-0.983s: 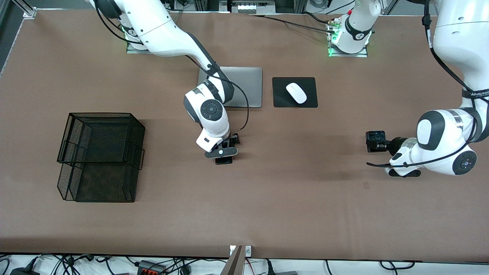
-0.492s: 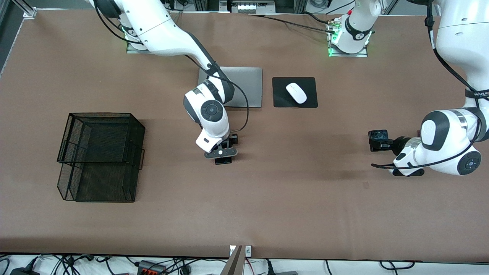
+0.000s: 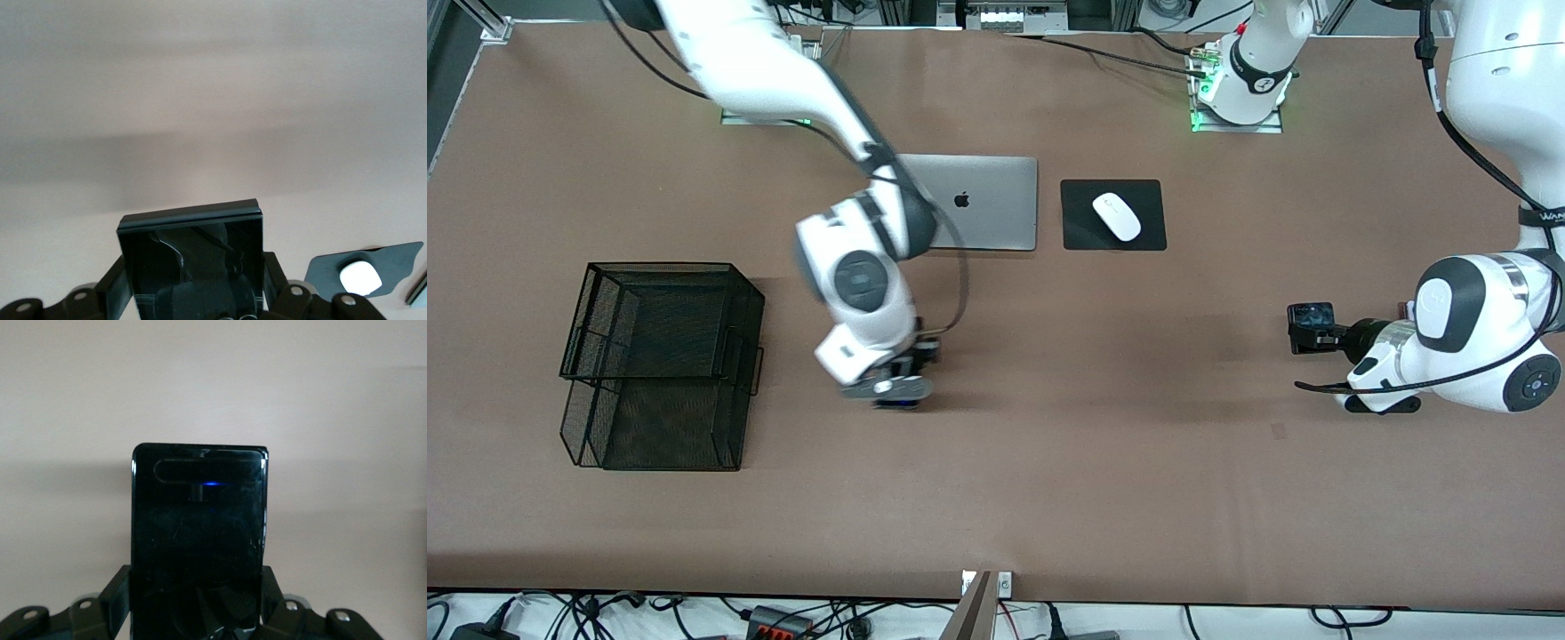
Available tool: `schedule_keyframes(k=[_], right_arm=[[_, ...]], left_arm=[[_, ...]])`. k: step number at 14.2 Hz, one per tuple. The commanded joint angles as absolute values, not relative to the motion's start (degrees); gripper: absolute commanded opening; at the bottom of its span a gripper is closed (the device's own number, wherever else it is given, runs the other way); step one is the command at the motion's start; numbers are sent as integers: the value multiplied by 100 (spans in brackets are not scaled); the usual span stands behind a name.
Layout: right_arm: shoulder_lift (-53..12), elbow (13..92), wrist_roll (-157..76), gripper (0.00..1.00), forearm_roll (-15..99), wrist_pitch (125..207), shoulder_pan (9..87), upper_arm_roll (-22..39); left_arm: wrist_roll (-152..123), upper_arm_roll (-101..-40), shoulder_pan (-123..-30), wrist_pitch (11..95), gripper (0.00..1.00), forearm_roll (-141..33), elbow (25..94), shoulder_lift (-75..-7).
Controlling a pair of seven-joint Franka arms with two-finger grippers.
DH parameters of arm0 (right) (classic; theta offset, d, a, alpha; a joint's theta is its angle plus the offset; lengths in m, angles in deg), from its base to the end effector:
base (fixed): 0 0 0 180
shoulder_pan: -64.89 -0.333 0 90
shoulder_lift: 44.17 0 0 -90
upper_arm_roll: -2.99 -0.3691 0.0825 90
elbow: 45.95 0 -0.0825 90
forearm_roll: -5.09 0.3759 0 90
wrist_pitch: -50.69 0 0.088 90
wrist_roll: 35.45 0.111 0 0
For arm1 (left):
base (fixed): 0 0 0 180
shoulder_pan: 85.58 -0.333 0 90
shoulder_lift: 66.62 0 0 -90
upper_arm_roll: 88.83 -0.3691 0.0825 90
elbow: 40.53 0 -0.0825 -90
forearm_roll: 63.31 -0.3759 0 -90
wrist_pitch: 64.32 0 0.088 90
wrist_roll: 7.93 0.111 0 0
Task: Place phones with both arms
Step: 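Carry the black phone to the basket while the left gripper lifts the flip phone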
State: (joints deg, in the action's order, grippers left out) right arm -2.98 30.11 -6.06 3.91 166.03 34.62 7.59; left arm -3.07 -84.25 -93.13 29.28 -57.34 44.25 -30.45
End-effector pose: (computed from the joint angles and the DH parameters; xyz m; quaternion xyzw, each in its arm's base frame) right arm 0.6798 0.3428 0.3451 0.9991 -0.0184 0.0027 0.0390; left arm 0.6760 0.0340 0.3227 0.9691 0.0013 -0.2295 0.0903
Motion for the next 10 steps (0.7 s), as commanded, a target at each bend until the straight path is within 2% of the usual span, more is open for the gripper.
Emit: schedule_keyframes(k=[1, 3, 7, 10], right_arm=[[-1005, 3612, -828, 24, 289, 16092, 4009, 650], [-1374, 3894, -1214, 24, 280, 15758, 4282, 659], [-1877, 4053, -1900, 24, 192, 14818, 4862, 659], [-2306, 4640, -2182, 24, 184, 14535, 5170, 659]], left_arm=[[-808, -8426, -8972, 2490, 21, -5619, 3973, -3050], [-1850, -8399, -8420, 2269, 20, -5191, 3613, -2910], [-3682, -8391, -7522, 2339, 20, -4110, 2515, -2331], [-4402, -8399, -7057, 3520, 20, -3126, 2407, -2233]])
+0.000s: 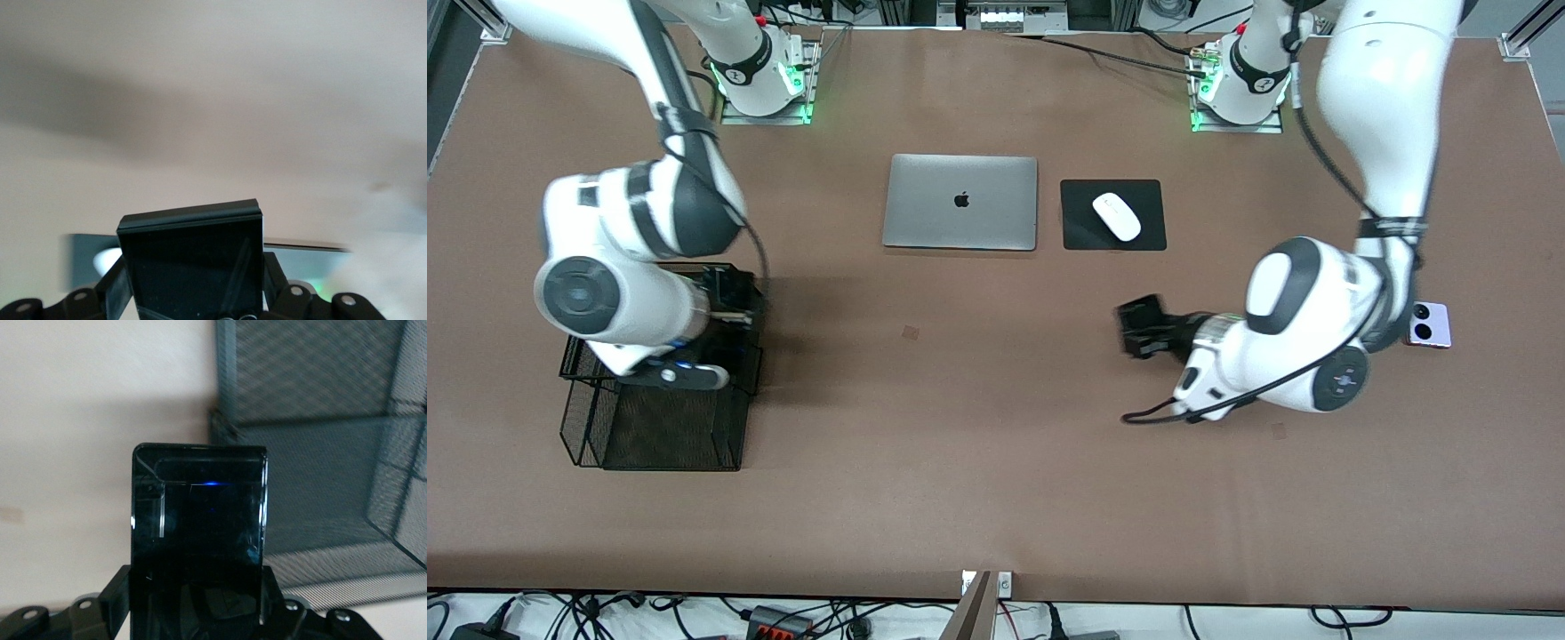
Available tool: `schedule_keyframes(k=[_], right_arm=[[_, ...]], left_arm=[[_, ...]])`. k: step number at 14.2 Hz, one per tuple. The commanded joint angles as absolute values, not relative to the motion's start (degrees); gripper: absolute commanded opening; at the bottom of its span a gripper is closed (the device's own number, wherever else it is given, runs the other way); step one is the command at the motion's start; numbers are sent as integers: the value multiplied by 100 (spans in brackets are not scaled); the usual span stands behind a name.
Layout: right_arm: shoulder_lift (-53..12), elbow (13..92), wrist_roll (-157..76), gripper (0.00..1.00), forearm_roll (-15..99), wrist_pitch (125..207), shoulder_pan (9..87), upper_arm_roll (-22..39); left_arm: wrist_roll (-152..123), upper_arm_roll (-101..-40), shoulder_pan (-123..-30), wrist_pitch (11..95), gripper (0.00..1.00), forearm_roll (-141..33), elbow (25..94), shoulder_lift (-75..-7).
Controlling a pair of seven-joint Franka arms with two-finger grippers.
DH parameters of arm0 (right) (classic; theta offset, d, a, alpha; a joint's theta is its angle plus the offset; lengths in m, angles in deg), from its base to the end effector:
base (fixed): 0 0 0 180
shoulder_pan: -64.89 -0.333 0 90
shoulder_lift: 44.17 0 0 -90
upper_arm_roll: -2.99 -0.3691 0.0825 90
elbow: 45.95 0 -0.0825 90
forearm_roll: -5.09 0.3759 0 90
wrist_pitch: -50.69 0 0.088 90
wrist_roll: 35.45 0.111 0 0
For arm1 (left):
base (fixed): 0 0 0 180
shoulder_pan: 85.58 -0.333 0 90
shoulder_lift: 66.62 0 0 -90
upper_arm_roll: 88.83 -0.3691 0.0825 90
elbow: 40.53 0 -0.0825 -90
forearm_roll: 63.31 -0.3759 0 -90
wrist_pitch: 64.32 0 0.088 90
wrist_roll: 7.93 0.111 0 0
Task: Place phones with both arms
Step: 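Lower the black phone into the basket while the left gripper carries the flip phone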
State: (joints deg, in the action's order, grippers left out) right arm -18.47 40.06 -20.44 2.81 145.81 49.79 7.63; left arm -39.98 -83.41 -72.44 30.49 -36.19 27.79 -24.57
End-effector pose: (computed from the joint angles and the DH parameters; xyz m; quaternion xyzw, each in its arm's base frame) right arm 0.6547 0.1258 0.4369 0.9884 -0.0332 -0.1318 0.0680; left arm 0.7021 -0.2630 0.3830 0.9415 0.1700 -0.2280 0.1807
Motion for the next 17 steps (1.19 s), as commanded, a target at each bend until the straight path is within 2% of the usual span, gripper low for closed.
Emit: schedule_keyframes(k=[1, 8, 10, 13, 17], right_arm=[[-2360, 4790, -2217, 24, 123, 14543, 5241, 659], [-2019, 4959, -2684, 24, 113, 14859, 5813, 650], [-1930, 4959, -2684, 24, 148, 15096, 5813, 650], [-1763, 4959, -2684, 24, 175, 15378, 5813, 641], [-1614, 4950, -2684, 25, 175, 15642, 5821, 641]], left_arm=[[-4605, -8391, -6924, 3935, 20, -2984, 2381, -2146], [-5030, -8496, -5501, 6476, 19, -2973, 2276, -1663], [-4417, -8749, -5027, 6593, 19, -3114, 1925, -1277], [-3986, -9829, -4148, 6751, 19, -3114, 1818, -951], [-3350, -10120, -3725, 6760, 19, -3114, 1827, -695]])
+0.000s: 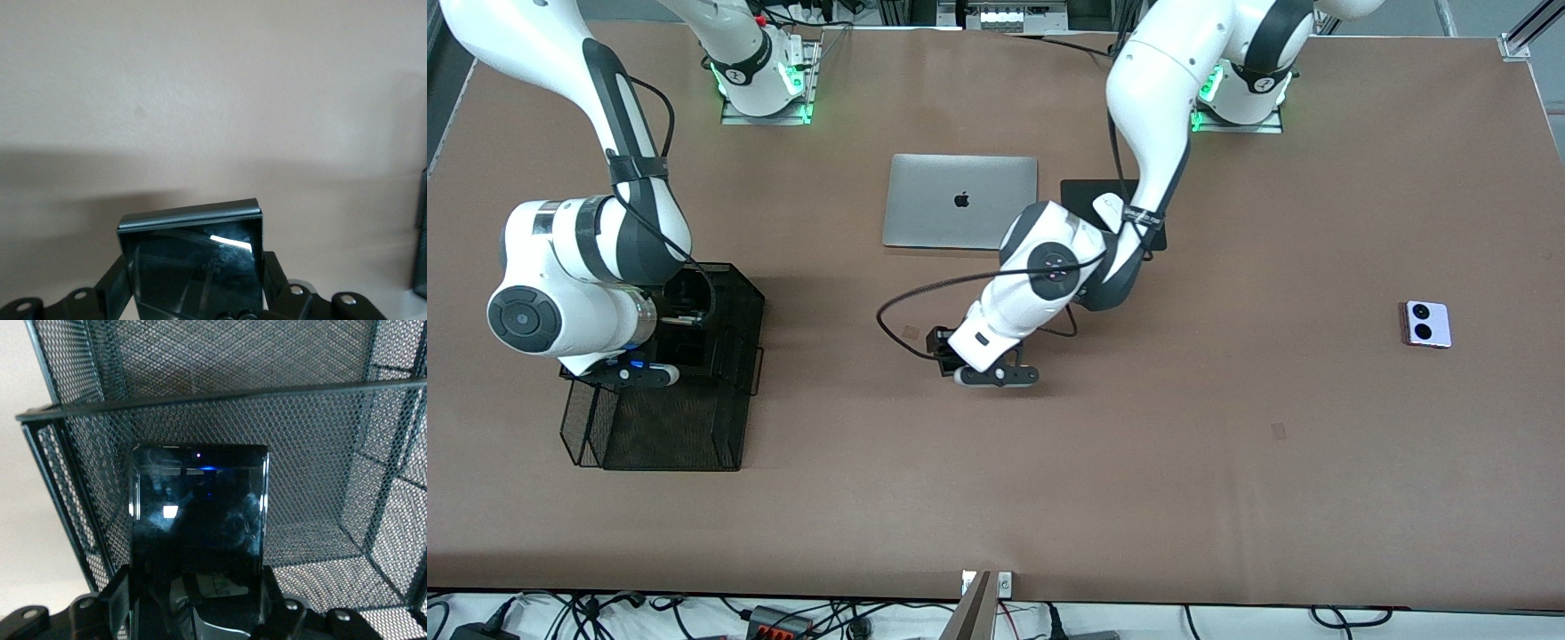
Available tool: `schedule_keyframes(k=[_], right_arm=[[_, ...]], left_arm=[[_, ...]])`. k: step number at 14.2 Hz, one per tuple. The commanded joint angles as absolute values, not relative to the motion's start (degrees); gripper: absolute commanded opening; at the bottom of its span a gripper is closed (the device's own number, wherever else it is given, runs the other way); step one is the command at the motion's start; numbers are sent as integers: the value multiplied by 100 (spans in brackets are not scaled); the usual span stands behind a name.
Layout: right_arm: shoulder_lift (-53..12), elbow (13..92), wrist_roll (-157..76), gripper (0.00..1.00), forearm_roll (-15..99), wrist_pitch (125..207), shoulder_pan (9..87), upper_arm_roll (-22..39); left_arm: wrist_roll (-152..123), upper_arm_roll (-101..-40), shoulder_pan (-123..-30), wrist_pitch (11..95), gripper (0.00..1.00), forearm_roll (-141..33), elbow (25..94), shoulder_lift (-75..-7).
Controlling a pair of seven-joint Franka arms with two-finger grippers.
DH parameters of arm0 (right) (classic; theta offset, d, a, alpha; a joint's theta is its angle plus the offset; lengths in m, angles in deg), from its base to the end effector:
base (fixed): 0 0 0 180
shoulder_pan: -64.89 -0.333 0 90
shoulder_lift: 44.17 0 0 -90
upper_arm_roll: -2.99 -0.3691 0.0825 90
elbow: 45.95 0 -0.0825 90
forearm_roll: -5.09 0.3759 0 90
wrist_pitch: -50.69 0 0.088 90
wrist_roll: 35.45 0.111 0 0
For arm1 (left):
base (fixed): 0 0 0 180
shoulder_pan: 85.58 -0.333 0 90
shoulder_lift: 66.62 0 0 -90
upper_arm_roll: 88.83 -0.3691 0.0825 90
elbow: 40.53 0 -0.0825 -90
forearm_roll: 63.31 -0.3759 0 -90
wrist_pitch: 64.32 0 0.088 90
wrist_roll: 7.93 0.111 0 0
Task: Place phones with both arms
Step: 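Lower the black phone into the basket while the left gripper carries the flip phone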
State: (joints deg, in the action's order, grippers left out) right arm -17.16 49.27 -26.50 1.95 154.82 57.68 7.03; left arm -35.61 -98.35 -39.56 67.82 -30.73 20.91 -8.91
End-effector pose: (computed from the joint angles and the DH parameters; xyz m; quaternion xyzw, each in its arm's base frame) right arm 0.6513 0.0373 0.3617 0.9860 -0.0377 -0.1515 0.0579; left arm 0.6307 -0.5510 0.2683 0.9784 0.0422 0.0106 0.2022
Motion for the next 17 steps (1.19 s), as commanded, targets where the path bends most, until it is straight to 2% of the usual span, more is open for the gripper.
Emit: schedule_keyframes(k=[1, 2, 3, 6, 8, 9, 10, 11, 17], right_arm=[[-1596, 4950, -2692, 37, 175, 15677, 5839, 641], [-1570, 4932, -2684, 88, 192, 15677, 5839, 641], [-1578, 4898, -2684, 100, 184, 15651, 5839, 641], [-1718, 4670, -2736, 100, 175, 15528, 5804, 641], [-1772, 4337, -2719, 100, 184, 15266, 5812, 624], [-1772, 4100, -2710, 100, 192, 15099, 5821, 598], [-1763, 3932, -2710, 100, 192, 14993, 5804, 589], [-1772, 3826, -2710, 100, 184, 14931, 5778, 589], [-1772, 3702, -2719, 100, 175, 14930, 5777, 580]], left_arm=[[-3315, -10392, -3558, 6743, 19, -3079, 1827, -634], [-3263, -10551, -3435, 6734, 19, -3088, 1827, -581], [-3141, -10570, -3425, 6734, 19, -3105, 1827, -537], [-3121, -10570, -3381, 6751, 19, -3088, 1827, -422], [-3148, -10588, -3284, 6725, 25, -3096, 1836, -414], [-3148, -10614, -3275, 6751, 44, -3097, 1836, -387], [-3139, -10623, -3284, 6778, 76, -3097, 1827, -378], [-3087, -10641, -3284, 6787, 100, -3114, 1827, -378], [-3175, -10649, -3380, 6708, 100, -3158, 1879, -483]])
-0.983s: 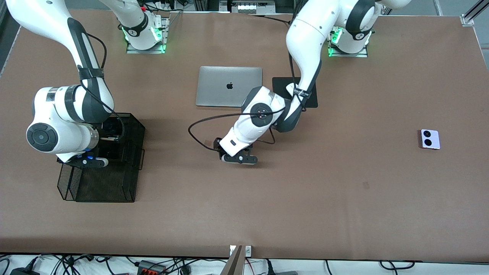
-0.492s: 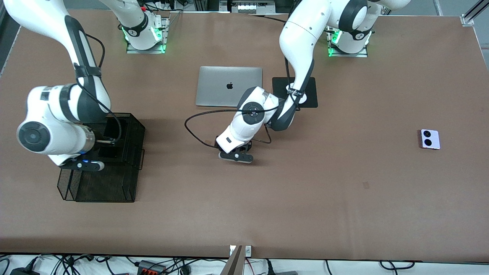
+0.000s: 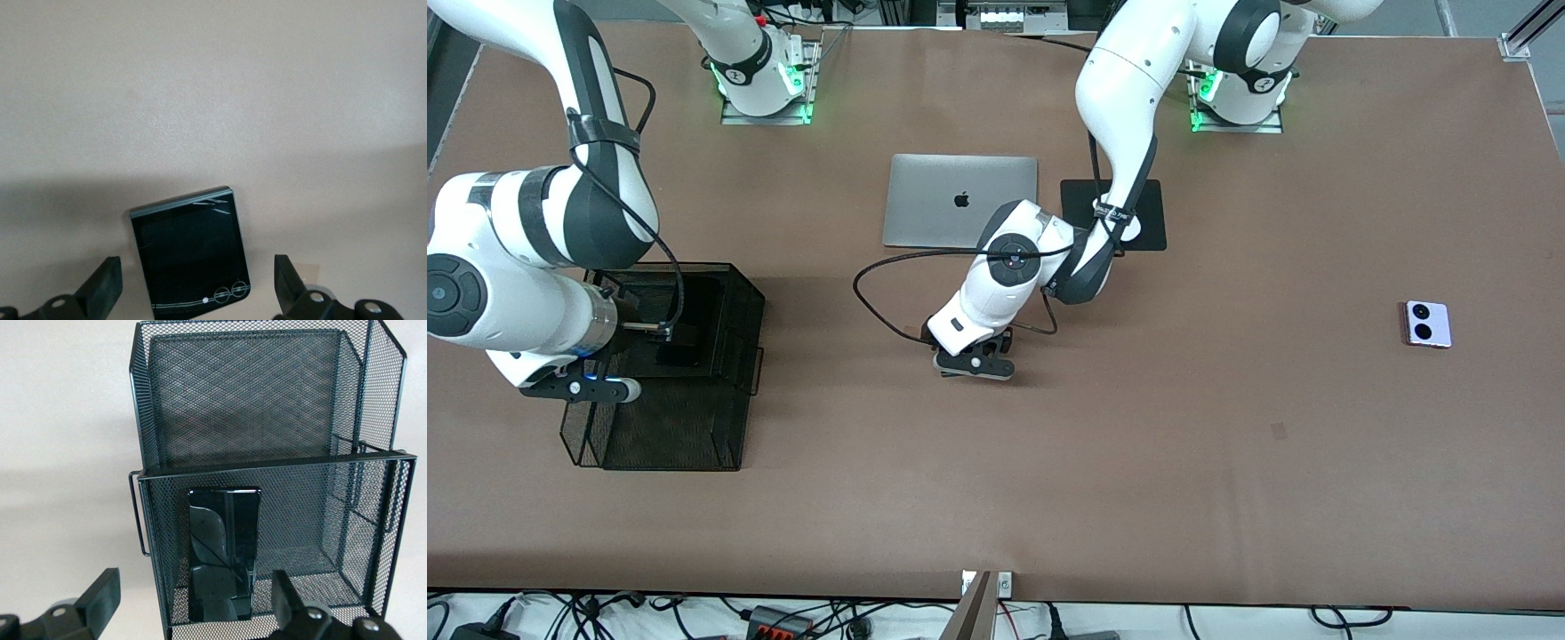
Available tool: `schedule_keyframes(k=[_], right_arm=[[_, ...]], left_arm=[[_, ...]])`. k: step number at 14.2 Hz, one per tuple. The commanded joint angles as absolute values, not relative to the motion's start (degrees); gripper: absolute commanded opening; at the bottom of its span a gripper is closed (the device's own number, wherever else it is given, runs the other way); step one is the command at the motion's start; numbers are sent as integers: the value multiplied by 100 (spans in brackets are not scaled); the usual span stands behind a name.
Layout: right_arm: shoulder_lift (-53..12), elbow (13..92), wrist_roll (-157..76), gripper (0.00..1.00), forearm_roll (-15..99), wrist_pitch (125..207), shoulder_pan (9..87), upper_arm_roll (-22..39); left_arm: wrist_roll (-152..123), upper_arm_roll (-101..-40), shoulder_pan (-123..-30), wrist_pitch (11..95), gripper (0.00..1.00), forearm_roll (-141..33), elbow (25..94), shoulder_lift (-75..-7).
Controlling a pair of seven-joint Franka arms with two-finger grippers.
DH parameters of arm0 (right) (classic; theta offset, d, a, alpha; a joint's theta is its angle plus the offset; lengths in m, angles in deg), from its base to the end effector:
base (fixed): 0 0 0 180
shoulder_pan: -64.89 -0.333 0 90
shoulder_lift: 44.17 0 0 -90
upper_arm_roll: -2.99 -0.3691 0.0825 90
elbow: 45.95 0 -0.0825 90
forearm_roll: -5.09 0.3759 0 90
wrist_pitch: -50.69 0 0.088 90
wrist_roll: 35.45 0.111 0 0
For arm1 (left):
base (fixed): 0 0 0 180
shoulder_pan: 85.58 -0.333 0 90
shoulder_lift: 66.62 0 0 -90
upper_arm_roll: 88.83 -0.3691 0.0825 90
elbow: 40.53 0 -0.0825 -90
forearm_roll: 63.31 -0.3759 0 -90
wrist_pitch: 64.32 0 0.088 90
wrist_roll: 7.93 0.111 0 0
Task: Place phones with both arms
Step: 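Open the right gripper in the basket while the left gripper sets the flip phone down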
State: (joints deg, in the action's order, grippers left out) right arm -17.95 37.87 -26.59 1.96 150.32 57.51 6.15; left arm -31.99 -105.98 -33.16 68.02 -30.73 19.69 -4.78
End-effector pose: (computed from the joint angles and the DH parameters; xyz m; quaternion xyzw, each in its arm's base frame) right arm 0.6830 0.0520 0.4519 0.9947 -0.0316 -0.0853 0.0488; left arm 0.6111 -0.5723 0.2307 0.9882 -0.0190 0.0414 0.1462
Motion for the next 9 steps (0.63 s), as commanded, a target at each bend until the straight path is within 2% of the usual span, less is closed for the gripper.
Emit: schedule_keyframes(k=[1, 4, 7, 9], right_arm=[[-1772, 3702, -2719, 100, 175, 14939, 5786, 580], [-1772, 3702, -2728, 100, 166, 14930, 5786, 580], [-1772, 3702, -2728, 100, 166, 14930, 5769, 571], [-1772, 3702, -2693, 100, 175, 14939, 5699, 562]], left_arm=[[-3175, -10641, -3503, 6690, 100, -3175, 1932, -623], [-3192, -10597, -3880, 6366, 100, -3176, 2502, -1264], [-3166, -10422, -4696, 5147, 100, -3438, 2705, -1914], [-3157, -10072, -5434, 4364, 100, -3815, 2749, -2336]])
